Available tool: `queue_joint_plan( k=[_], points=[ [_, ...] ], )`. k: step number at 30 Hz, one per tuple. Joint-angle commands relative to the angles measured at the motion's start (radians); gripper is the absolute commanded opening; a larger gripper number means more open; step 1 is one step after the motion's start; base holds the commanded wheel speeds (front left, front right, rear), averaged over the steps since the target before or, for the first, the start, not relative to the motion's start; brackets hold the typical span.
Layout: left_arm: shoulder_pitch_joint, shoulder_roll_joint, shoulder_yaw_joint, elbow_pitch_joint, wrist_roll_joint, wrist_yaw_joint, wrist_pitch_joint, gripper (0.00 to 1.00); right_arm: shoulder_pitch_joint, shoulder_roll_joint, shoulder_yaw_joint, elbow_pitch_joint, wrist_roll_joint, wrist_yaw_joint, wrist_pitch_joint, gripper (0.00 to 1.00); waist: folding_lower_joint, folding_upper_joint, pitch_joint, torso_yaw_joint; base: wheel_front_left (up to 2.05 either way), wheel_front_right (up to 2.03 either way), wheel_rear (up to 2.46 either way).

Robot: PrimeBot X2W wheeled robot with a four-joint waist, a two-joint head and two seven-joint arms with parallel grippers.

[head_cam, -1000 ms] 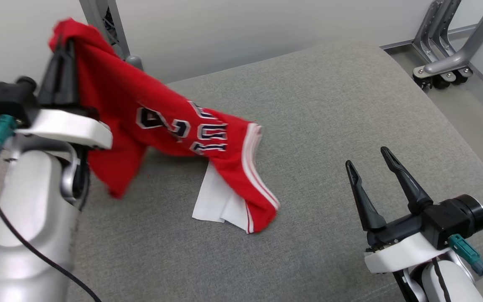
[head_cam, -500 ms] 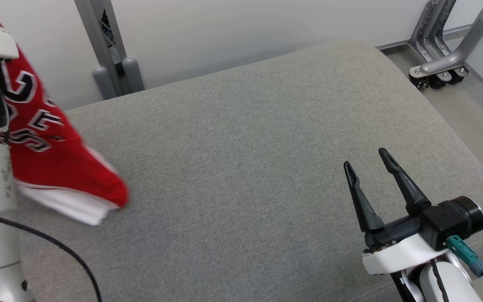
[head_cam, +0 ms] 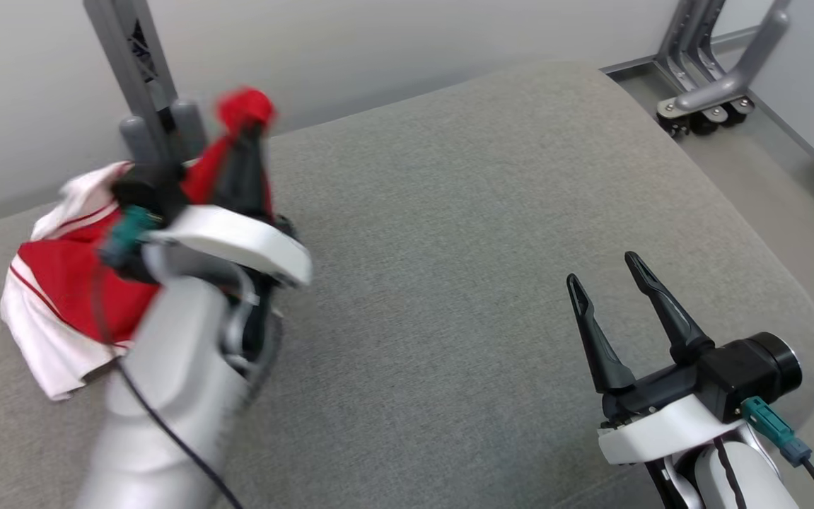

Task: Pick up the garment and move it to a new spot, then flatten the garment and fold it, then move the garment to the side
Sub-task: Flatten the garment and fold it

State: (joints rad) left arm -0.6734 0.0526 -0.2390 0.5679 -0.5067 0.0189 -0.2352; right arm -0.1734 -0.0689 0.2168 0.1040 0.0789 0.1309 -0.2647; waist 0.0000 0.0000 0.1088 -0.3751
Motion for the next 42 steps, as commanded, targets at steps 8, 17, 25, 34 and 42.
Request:
queue_joint_plan(
  k=[8,17,25,34,42],
  points=[
    [-0.020,0.001,-0.390,0.020,-0.274,0.132,-0.020,0.00,-0.038,0.007,0.010,-0.002,0.013,0.000,-0.002,1.00,0.0000,0.0000,0.045,-0.089,0.00,0.00,0.00],
    [-0.082,0.000,-0.677,0.031,-0.393,0.168,-0.029,0.00,-0.054,0.017,0.015,0.003,0.042,0.000,-0.002,1.00,0.0000,0.0000,0.099,-0.186,0.00,0.00,0.00],
    [-0.090,0.000,-0.847,-0.023,-0.459,0.157,-0.029,1.00,-0.052,0.017,-0.003,0.007,0.056,0.000,-0.002,1.00,0.0000,0.0000,0.104,-0.194,0.00,0.00,0.00],
    [-0.109,0.001,-0.870,-0.004,-0.457,0.141,-0.030,1.00,-0.049,0.016,-0.019,0.023,0.016,0.000,-0.002,1.00,0.0000,0.0000,0.053,-0.143,0.00,0.00,0.00],
    [-0.090,0.015,-0.625,-0.017,-0.225,0.178,-0.030,1.00,-0.024,-0.009,-0.050,0.012,-0.026,0.000,-0.002,1.00,0.0000,0.0000,-0.015,-0.022,0.00,0.00,0.00]
  ],
)
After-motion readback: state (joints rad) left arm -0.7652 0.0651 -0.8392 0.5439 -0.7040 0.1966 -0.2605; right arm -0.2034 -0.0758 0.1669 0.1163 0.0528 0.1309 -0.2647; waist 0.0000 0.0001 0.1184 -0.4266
